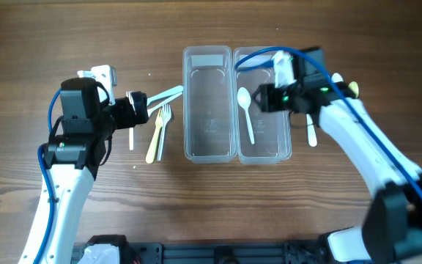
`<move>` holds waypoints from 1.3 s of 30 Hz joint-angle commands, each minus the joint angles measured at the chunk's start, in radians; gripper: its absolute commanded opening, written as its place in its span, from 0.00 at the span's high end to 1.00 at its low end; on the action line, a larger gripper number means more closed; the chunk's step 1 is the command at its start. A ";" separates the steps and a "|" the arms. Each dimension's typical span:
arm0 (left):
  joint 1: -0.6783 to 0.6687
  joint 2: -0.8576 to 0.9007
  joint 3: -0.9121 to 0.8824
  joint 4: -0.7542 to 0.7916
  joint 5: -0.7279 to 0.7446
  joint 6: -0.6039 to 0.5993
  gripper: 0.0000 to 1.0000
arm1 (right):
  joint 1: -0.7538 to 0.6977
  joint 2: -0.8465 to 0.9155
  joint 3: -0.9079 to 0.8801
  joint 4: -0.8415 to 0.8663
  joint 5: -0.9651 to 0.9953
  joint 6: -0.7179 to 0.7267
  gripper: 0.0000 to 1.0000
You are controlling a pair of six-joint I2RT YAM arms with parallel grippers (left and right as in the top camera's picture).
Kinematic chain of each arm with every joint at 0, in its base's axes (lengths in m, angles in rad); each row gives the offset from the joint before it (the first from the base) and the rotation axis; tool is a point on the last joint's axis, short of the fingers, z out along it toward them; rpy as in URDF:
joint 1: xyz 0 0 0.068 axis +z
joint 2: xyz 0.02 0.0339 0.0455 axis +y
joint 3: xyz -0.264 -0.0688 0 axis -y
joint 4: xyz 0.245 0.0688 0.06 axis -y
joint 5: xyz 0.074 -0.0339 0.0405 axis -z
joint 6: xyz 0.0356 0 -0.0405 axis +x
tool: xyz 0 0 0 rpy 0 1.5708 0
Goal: Pack container
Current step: 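Carry the white spoons into the right container and release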
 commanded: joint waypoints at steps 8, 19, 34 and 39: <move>0.005 0.002 0.021 0.000 -0.006 0.023 0.00 | -0.298 -0.102 0.047 -0.085 0.247 -0.075 0.49; 0.005 0.002 0.021 0.000 -0.006 0.023 0.00 | -0.312 0.248 0.039 -0.166 0.217 -0.075 0.59; 0.005 0.002 0.021 0.001 -0.006 0.023 0.00 | -0.238 0.348 0.025 -0.169 0.335 -0.127 0.67; 0.005 0.002 0.021 0.000 -0.006 0.023 0.00 | -0.238 0.348 0.025 -0.177 0.338 -0.123 0.78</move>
